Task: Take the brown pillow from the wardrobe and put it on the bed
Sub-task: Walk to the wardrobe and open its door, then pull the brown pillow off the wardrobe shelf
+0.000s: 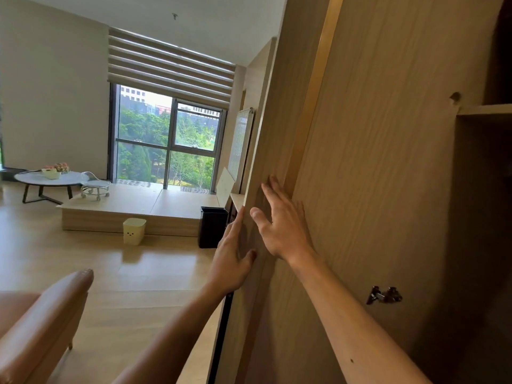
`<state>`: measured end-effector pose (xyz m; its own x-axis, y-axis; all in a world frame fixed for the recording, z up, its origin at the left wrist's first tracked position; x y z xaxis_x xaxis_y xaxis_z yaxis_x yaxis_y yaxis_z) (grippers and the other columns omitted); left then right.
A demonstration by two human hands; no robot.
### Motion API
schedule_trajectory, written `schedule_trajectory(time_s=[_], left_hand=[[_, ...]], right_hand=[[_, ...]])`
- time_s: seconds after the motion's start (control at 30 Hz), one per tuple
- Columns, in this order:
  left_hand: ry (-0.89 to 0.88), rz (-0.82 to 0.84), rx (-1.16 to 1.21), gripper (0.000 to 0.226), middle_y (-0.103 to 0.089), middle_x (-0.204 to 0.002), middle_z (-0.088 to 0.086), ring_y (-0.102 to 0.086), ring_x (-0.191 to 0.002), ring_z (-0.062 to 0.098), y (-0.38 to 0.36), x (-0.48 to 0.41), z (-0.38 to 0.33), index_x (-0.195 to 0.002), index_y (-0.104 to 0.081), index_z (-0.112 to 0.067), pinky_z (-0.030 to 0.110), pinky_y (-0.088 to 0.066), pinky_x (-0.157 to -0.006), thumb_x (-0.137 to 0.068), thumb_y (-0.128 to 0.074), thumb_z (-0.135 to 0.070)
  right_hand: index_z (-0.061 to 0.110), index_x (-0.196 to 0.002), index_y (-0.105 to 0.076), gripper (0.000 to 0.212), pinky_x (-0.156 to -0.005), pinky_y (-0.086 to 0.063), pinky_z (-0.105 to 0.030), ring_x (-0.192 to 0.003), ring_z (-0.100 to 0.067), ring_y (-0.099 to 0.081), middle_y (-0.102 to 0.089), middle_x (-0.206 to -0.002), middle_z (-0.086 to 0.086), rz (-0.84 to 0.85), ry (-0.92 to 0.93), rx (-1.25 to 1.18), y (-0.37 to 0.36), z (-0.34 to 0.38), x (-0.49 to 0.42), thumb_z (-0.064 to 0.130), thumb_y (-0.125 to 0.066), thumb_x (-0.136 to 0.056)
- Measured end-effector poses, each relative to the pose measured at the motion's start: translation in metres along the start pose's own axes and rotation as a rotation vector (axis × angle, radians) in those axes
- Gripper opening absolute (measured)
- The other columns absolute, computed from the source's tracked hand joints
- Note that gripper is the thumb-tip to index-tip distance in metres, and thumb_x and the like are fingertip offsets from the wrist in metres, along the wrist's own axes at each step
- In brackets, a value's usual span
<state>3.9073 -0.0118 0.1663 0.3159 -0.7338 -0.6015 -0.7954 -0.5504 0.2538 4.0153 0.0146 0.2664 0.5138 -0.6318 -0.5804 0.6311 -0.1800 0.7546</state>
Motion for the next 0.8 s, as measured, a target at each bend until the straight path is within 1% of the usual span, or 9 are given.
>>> schedule_trajectory(time_s=[0.1, 0.2, 0.3, 0.37, 0.43, 0.5, 0.57, 0.7, 0.8], left_hand=[[0.022, -0.059, 0.007, 0.093, -0.04, -0.166, -0.001, -0.041, -0.151, 0.021, 0.001, -0.003, 0.0, -0.165, -0.024, -0.027, 0.052, -0.042, -0.118, -0.09, -0.072, -0.003], [0.043, -0.161, 0.005, 0.083, -0.045, -0.159, -0.001, -0.048, -0.143, 0.017, 0.003, -0.004, -0.01, -0.161, -0.033, -0.023, 0.049, -0.046, -0.115, -0.091, -0.075, -0.013], [0.006, -0.268, 0.021, 0.074, -0.048, -0.154, -0.004, -0.05, -0.134, 0.009, 0.002, -0.007, -0.033, -0.157, -0.039, -0.027, 0.041, -0.049, -0.11, -0.092, -0.074, -0.02], [-0.045, -0.319, 0.009, 0.072, -0.048, -0.155, -0.002, -0.047, -0.137, 0.009, -0.002, -0.008, -0.055, -0.157, -0.04, -0.024, 0.041, -0.047, -0.112, -0.093, -0.073, -0.022], [-0.112, -0.338, 0.003, 0.071, -0.045, -0.159, 0.003, -0.044, -0.146, 0.019, -0.011, -0.009, -0.078, -0.156, -0.04, -0.021, 0.048, -0.042, -0.118, -0.093, -0.074, -0.02], [-0.195, -0.315, -0.007, 0.073, -0.044, -0.162, 0.005, -0.041, -0.15, 0.025, -0.028, -0.011, -0.102, -0.156, -0.038, -0.023, 0.052, -0.039, -0.12, -0.093, -0.075, -0.018], [-0.229, -0.241, 0.03, 0.074, -0.044, -0.162, 0.003, -0.041, -0.151, 0.025, -0.051, -0.013, -0.122, -0.157, -0.036, -0.024, 0.052, -0.039, -0.121, -0.094, -0.075, -0.018], [-0.21, -0.095, 0.131, 0.07, -0.046, -0.16, -0.003, -0.04, -0.15, 0.014, -0.097, -0.017, -0.159, -0.157, -0.038, -0.023, 0.044, -0.035, -0.124, -0.096, -0.072, -0.021], [-0.191, -0.015, 0.166, 0.069, -0.043, -0.164, -0.005, -0.032, -0.156, 0.017, -0.129, -0.024, -0.188, -0.158, -0.037, -0.028, 0.047, -0.028, -0.127, -0.097, -0.069, -0.027]], right_hand=[[0.029, -0.165, -0.027, 0.062, -0.13, -0.005, -0.053, -0.16, -0.01, -0.015, -0.012, -0.175, 0.012, -0.037, 0.006, -0.013, 0.006, -0.002, 0.0, 0.044, -0.046, -0.108], [0.026, -0.162, -0.034, 0.06, -0.129, -0.012, -0.052, -0.158, -0.012, -0.025, -0.029, -0.171, 0.007, -0.078, 0.005, -0.033, 0.021, -0.006, -0.001, 0.043, -0.048, -0.107], [0.022, -0.16, -0.04, 0.058, -0.128, -0.016, -0.052, -0.155, -0.016, -0.032, -0.038, -0.168, 0.002, -0.151, -0.009, -0.002, 0.046, -0.018, 0.001, 0.041, -0.052, -0.106], [0.02, -0.159, -0.041, 0.059, -0.127, -0.02, -0.053, -0.155, -0.017, -0.033, -0.039, -0.167, 0.0, -0.2, -0.04, 0.024, 0.067, -0.031, 0.006, 0.04, -0.054, -0.106], [0.018, -0.159, -0.042, 0.059, -0.126, -0.023, -0.052, -0.155, -0.017, -0.033, -0.04, -0.167, -0.001, -0.253, -0.073, 0.047, 0.091, -0.045, 0.012, 0.039, -0.055, -0.105], [0.019, -0.159, -0.041, 0.06, -0.128, -0.02, -0.051, -0.155, -0.016, -0.032, -0.039, -0.168, 0.0, -0.285, -0.103, 0.074, 0.114, -0.06, 0.019, 0.039, -0.055, -0.105], [0.02, -0.16, -0.04, 0.061, -0.13, -0.014, -0.047, -0.156, -0.016, -0.03, -0.037, -0.168, 0.002, -0.306, -0.134, 0.115, 0.139, -0.074, 0.027, 0.04, -0.056, -0.105], [0.022, -0.16, -0.04, 0.062, -0.13, -0.009, -0.043, -0.156, -0.014, -0.029, -0.037, -0.168, 0.004, -0.343, -0.155, 0.178, 0.191, -0.098, 0.043, 0.039, -0.059, -0.103], [0.023, -0.16, -0.04, 0.063, -0.131, -0.009, -0.043, -0.156, -0.012, -0.029, -0.037, -0.168, 0.005, -0.394, -0.173, 0.203, 0.235, -0.112, 0.057, 0.038, -0.061, -0.103]])
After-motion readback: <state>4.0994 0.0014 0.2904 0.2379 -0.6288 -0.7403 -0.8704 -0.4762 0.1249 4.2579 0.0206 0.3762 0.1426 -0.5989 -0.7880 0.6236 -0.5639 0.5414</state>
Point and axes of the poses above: each hand's wrist, its own x-axis away from the middle knuckle, its own y-axis out of the back of the hand, z = x × y, the point moved 6 cm from there along -x, towards the middle knuckle
